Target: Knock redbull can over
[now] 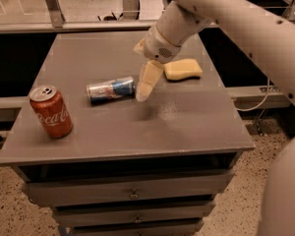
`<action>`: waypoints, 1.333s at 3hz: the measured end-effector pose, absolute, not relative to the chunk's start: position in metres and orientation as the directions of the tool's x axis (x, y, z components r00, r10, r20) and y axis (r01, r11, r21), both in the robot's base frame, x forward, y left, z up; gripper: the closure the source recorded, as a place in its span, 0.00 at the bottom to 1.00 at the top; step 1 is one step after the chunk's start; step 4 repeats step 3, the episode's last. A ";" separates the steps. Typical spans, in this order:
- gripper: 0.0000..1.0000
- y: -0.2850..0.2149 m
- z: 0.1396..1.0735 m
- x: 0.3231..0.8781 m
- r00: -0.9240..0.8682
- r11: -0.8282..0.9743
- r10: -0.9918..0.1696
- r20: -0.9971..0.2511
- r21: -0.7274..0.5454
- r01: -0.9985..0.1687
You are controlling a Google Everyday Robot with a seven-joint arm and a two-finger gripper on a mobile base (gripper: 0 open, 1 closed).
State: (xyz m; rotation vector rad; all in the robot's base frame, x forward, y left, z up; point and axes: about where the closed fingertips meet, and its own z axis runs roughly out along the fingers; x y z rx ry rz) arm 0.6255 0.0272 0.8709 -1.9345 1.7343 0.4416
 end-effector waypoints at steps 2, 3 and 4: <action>0.00 -0.088 0.902 0.652 0.012 0.313 -0.628 -0.778 -0.266 -0.912; 0.00 -0.138 0.911 0.651 -0.029 0.415 -0.603 -0.797 -0.283 -0.864; 0.00 -0.138 0.911 0.651 -0.029 0.415 -0.603 -0.797 -0.283 -0.864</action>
Offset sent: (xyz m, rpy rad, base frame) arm 0.0344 -0.2498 0.0587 0.5466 -0.3086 -0.5962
